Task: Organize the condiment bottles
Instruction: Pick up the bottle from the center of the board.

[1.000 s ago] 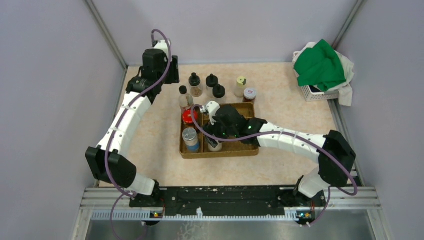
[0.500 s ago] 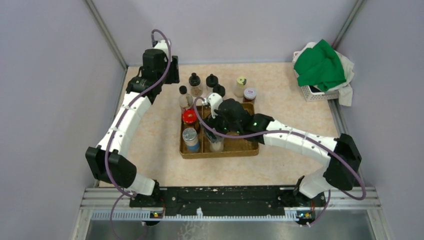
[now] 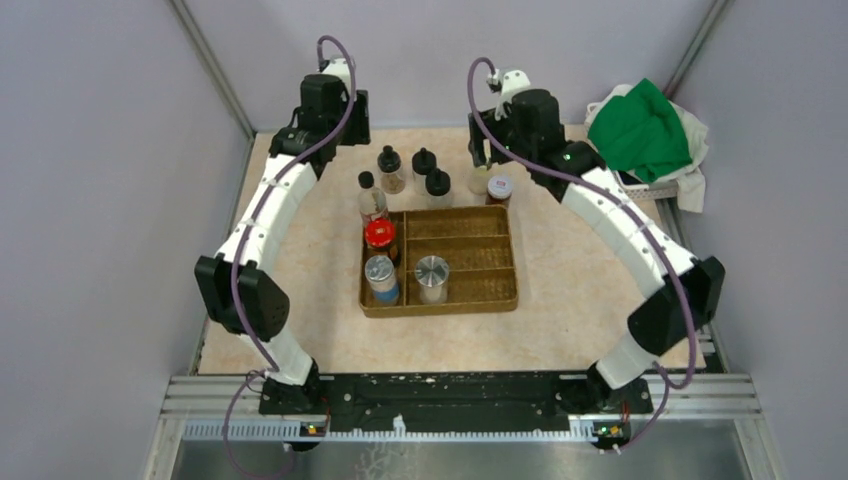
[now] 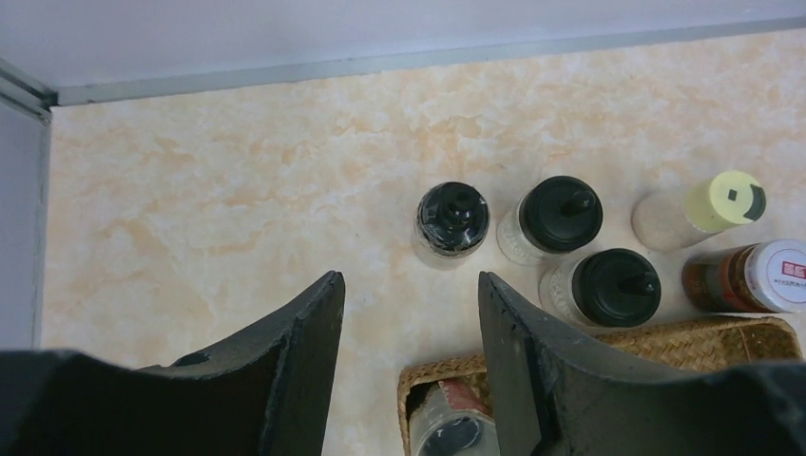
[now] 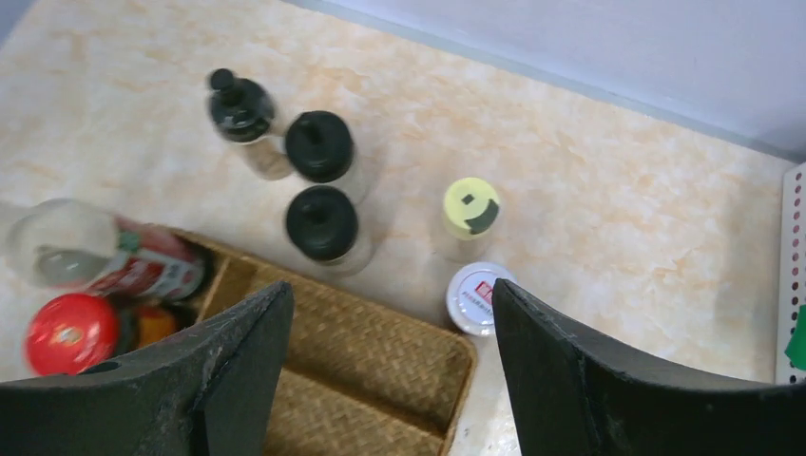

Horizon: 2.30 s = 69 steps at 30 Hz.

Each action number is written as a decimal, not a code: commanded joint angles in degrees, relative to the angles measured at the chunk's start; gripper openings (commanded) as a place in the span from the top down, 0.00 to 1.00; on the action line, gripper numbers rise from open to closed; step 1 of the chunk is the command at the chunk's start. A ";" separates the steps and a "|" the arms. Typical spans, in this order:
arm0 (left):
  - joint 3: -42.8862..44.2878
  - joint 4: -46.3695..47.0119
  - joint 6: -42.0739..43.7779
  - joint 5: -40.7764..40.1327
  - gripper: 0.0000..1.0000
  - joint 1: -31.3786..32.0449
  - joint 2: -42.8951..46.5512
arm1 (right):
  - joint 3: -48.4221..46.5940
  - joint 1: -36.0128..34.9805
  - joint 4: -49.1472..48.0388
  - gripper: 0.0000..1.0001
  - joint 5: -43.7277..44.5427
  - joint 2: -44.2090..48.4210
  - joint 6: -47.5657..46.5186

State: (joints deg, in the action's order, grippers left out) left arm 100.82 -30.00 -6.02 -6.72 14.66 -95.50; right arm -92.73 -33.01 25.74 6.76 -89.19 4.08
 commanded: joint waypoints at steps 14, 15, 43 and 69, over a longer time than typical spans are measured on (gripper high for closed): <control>2.03 4.77 1.64 -0.01 0.35 -0.24 -9.85 | -19.22 2.05 2.55 0.27 -21.06 -28.33 -5.59; 1.97 5.09 1.66 -0.12 0.33 -0.24 -10.16 | -19.83 1.92 2.35 0.27 -21.54 -29.07 -5.98; 0.04 9.69 1.12 0.91 0.33 -0.33 -13.83 | -26.99 -0.25 5.97 0.26 -14.54 -40.27 -8.02; -1.94 10.61 0.53 1.80 0.34 -0.33 -13.20 | -15.69 -0.98 -4.21 0.25 -14.56 -31.97 -8.78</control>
State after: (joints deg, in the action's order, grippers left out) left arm 99.31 -22.06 -4.84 -5.37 14.63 -109.95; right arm -108.31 -33.61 21.85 -7.40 -123.76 -4.54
